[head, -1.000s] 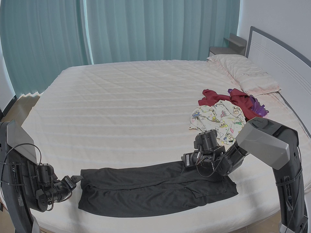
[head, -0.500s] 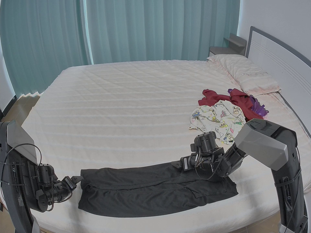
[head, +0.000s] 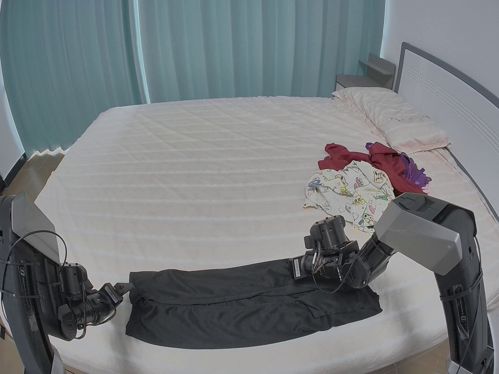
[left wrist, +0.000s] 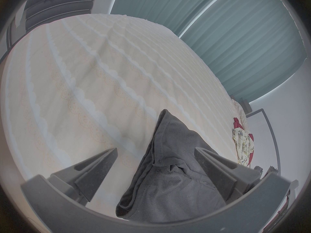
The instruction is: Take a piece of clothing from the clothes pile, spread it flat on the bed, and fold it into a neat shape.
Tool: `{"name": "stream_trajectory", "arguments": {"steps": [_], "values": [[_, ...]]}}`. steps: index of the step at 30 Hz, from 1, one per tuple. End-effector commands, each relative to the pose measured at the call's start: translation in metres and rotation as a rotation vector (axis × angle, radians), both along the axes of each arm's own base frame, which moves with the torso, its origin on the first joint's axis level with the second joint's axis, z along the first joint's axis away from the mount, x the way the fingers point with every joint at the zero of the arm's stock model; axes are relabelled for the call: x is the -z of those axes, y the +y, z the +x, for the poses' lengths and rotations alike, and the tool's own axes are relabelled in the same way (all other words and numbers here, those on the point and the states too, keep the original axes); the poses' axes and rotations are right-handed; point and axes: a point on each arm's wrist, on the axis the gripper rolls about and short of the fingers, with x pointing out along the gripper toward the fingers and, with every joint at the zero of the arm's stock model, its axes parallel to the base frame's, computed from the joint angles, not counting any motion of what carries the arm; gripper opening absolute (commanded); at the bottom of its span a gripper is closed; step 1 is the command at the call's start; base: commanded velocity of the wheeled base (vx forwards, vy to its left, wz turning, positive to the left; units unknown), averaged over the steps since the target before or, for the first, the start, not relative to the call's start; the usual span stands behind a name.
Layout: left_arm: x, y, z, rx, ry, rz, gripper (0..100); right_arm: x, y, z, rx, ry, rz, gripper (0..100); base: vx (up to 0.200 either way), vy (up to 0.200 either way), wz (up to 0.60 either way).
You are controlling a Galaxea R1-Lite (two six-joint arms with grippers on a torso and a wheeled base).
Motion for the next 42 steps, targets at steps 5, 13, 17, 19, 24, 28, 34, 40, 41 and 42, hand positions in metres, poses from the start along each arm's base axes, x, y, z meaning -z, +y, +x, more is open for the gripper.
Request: {"name": "stream_trajectory", "arguments": {"steps": [5, 13, 17, 19, 24, 28, 34, 40, 41, 42], "values": [[-0.001, 0.0, 0.001, 0.001, -0.016, 0.002, 100, -0.004, 0.003, 0.002, 0.015, -0.046, 0.037, 0, 0.0, 0.0, 0.0], [-0.001, 0.0, 0.001, 0.0, -0.016, 0.003, 100, -0.003, 0.009, 0.003, 0.009, -0.099, 0.059, 0, 0.0, 0.0, 0.0], [-0.001, 0.0, 0.001, 0.0, -0.016, 0.003, 100, -0.001, 0.011, 0.003, 0.011, -0.097, 0.056, 0, 0.0, 0.0, 0.0], [-0.001, 0.0, 0.001, 0.001, -0.016, 0.002, 100, 0.0, 0.01, 0.003, 0.021, -0.099, 0.048, 100, 0.0, 0.0, 0.0], [-0.001, 0.0, 0.001, 0.0, -0.016, 0.003, 100, -0.007, 0.009, 0.005, 0.049, -0.135, 0.081, 100, 0.0, 0.0, 0.0], [-0.001, 0.0, 0.001, 0.002, -0.015, 0.002, 100, -0.025, -0.001, 0.011, 0.138, -0.162, 0.118, 100, 0.0, 0.0, 0.0], [-0.002, -0.002, -0.001, 0.008, -0.012, 0.002, 100, -0.061, -0.047, -0.002, 0.312, -0.115, 0.22, 100, 0.0, 0.0, 0.0], [-0.003, -0.003, -0.005, 0.006, 0.004, -0.007, 100, -0.068, -0.079, -0.049, 0.453, 0.024, 0.284, 100, -0.033, 0.0, 0.0], [-0.003, -0.003, -0.005, 0.006, 0.004, -0.007, 100, -0.068, -0.079, -0.049, 0.453, 0.024, 0.284, 100, -0.2, 0.0, 0.0], [-0.003, -0.004, -0.008, 0.013, 0.013, -0.009, 100, -0.07, -0.085, -0.064, 0.496, 0.067, 0.311, 100, -0.2, 0.0, 0.0]]}}
